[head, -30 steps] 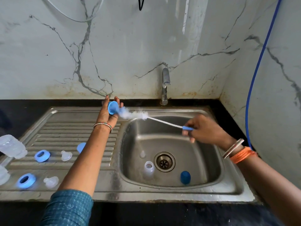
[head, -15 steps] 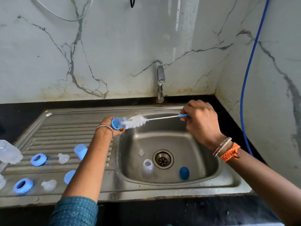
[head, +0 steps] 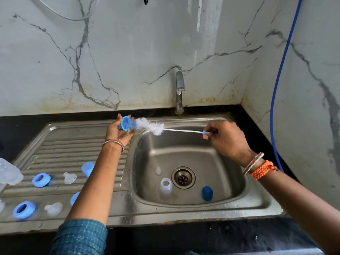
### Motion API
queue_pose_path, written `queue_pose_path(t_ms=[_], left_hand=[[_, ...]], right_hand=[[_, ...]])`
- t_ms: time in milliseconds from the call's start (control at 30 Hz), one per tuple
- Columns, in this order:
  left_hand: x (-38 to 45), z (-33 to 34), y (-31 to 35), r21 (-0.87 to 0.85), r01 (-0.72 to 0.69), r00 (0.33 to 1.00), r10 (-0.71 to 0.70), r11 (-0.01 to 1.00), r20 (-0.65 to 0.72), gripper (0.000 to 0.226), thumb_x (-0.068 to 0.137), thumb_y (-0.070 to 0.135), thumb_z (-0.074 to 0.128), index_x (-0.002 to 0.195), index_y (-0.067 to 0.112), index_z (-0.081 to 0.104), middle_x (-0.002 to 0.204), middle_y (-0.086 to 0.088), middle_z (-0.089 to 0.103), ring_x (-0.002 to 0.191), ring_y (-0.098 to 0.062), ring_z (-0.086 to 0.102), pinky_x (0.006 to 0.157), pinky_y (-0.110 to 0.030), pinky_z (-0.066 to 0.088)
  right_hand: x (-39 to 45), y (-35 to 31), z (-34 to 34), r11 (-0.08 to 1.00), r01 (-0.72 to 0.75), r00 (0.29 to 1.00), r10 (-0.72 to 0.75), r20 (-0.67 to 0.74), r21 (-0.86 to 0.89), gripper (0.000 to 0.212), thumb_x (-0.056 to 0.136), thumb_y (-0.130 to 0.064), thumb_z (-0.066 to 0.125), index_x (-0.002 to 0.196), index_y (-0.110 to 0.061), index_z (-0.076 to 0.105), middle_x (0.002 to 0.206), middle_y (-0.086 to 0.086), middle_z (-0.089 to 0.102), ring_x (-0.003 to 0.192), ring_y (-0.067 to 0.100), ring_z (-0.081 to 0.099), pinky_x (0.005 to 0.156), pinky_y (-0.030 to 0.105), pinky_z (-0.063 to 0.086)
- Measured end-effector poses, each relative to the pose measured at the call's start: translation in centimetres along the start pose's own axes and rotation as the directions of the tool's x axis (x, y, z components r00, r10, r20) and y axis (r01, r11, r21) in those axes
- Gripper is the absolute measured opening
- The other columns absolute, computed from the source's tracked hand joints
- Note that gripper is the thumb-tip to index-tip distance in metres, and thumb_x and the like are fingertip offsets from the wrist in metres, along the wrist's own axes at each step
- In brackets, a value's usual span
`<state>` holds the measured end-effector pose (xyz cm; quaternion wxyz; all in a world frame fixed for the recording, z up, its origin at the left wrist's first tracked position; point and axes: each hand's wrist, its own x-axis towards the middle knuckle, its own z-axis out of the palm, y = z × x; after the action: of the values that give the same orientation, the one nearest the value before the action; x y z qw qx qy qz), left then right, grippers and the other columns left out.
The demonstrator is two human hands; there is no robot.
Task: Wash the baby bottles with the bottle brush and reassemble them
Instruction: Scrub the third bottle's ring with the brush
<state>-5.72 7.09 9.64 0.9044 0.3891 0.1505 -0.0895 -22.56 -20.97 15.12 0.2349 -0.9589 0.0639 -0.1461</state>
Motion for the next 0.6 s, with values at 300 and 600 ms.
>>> queue_pose_path(t_ms=[300,600], left_hand=[[-0.9,-0.4,-0.2,-0.125,-0.010,0.996,0.020,0.992,0.084,0.026,0.068,0.009,0.080,0.083,0.021,0.061,0.095,-0.013,0.065,0.114,-0.031,0.059,0.088,-0.049,0.044],[-1.0,-0.3,0.0,-0.197,-0.022,0.994,0.042,0.980,0.099,0.044,0.035,0.005,0.093,0.071,0.017,0.072,0.092,-0.017,0.065,0.109,-0.033,0.059,0.087,-0.047,0.046]], right_hand=[[-0.1,-0.6,-0.9,0.824,-0.489,0.637,0.112,0.763,0.287,0.038,0.102,-0.021,0.038,0.077,-0.007,0.063,0.046,-0.004,0.039,0.034,0.005,0.027,0.034,0.017,0.025],[-0.3,-0.6,-0.6,0.991,0.073,0.993,-0.062,0.099,-0.114,0.010,0.082,-0.033,0.070,0.082,-0.024,0.065,0.078,-0.010,0.064,0.075,0.012,0.060,0.068,0.032,0.052]])
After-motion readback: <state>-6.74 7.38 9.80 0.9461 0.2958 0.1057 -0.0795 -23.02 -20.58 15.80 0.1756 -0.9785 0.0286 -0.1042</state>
